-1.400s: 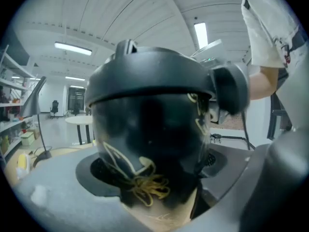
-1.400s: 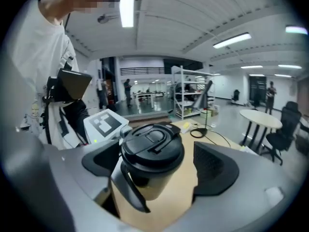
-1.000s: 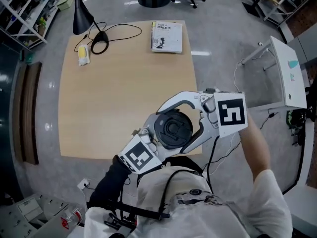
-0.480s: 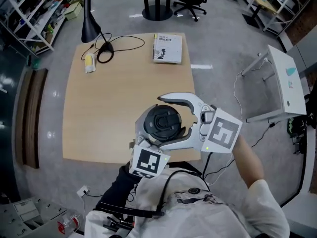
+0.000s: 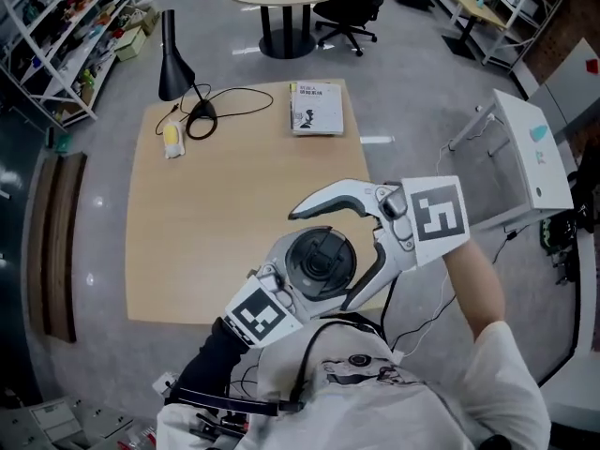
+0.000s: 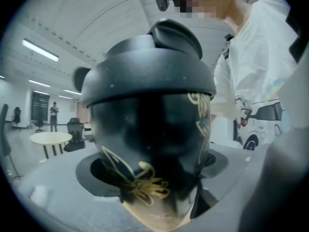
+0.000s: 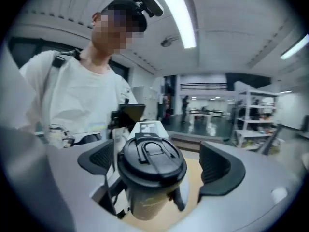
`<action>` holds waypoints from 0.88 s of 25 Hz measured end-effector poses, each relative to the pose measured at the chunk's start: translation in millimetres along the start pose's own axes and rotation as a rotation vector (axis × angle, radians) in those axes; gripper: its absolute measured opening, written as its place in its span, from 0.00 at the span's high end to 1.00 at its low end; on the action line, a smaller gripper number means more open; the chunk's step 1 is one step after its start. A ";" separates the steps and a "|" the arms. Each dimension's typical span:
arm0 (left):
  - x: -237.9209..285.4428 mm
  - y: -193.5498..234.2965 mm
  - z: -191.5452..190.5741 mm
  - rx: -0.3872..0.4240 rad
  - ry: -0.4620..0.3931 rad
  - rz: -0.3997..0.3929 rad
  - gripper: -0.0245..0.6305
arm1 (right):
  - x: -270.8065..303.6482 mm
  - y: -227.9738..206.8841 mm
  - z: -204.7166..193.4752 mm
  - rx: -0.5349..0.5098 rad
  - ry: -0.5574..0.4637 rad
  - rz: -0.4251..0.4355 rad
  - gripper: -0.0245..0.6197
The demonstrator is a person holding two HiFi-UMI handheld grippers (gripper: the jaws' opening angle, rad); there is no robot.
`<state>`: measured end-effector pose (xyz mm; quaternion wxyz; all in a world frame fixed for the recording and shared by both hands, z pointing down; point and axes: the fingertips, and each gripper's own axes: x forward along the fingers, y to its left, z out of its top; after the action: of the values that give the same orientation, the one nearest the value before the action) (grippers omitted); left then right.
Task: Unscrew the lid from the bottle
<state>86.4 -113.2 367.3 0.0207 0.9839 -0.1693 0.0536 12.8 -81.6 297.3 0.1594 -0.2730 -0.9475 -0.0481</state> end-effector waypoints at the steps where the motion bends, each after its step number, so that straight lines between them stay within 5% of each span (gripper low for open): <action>1: -5.7 15.2 -5.1 -0.009 0.018 0.074 0.29 | -4.3 -13.7 1.9 0.053 -0.033 -0.148 0.09; 4: -25.3 56.8 -14.9 0.034 0.089 0.294 0.29 | 0.0 -44.7 -0.2 0.180 -0.122 -0.460 0.09; 7: -31.4 63.5 -20.6 0.107 0.142 0.336 0.29 | 22.7 -61.9 0.7 0.161 -0.148 -0.498 0.15; 9: -29.9 48.3 -17.9 0.129 0.124 0.238 0.29 | 33.1 -50.6 9.5 0.080 -0.163 -0.386 0.21; 12: -27.7 12.9 -5.0 0.187 0.078 -0.004 0.29 | 35.9 -11.8 7.2 -0.083 -0.061 -0.100 0.21; 15: -29.4 -12.3 -0.1 0.176 0.054 -0.186 0.30 | 38.0 11.0 12.9 -0.139 -0.018 0.122 0.21; 22: -29.6 -39.9 12.5 0.150 0.007 -0.371 0.30 | 36.2 31.0 22.4 -0.090 -0.047 0.237 0.21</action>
<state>73.2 -66.5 350.6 -0.0424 0.9968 0.0194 0.0647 -5.8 -33.2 288.1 0.1292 -0.3909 -0.9090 -0.0651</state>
